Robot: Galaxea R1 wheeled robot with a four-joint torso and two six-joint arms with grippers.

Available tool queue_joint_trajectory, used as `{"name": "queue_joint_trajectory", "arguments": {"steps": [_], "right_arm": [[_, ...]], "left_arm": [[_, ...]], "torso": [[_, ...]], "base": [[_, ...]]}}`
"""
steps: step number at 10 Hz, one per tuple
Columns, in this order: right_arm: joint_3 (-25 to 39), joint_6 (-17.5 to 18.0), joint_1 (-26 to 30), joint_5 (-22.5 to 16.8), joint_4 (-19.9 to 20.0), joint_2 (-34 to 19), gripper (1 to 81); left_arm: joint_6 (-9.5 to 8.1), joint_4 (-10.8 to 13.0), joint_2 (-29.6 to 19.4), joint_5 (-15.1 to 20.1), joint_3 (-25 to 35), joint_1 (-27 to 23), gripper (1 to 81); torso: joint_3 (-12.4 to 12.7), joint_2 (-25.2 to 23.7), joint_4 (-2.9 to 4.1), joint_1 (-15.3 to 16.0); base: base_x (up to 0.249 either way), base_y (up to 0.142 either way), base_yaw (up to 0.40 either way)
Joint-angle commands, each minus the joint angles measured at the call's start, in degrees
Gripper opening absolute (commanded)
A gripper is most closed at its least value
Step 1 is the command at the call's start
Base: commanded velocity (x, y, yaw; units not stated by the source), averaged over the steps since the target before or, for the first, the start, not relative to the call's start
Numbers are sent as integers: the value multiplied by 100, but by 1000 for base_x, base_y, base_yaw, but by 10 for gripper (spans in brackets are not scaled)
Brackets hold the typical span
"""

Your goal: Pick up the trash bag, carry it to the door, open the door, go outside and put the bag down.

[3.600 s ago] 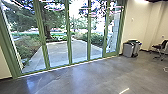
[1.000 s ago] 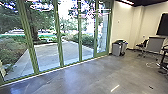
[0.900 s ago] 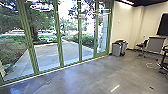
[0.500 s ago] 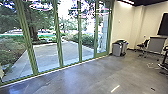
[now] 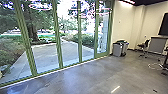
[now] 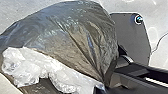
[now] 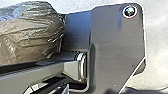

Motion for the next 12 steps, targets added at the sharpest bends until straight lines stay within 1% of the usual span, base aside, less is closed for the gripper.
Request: {"name": "queue_joint_trajectory", "arguments": {"steps": [1, 4, 12], "right_arm": [[8, -14, 329, -307, -28, -15, 811], [8, -14, 329, -307, -28, -7, 811], [8, -14, 329, -307, -28, -7, 811]], "left_arm": [[43, 36, -13, 331, 4, -416, 10], [43, 36, -13, 331, 4, -417, 10], [43, 27, -13, 331, 4, -417, 10]], "torso": [[0, 0, 0, 0], [0, 0, 0, 0], [0, 2, 0, 0]], "base": [[115, 0, 0], [115, 0, 0], [115, -69, 0]]}}
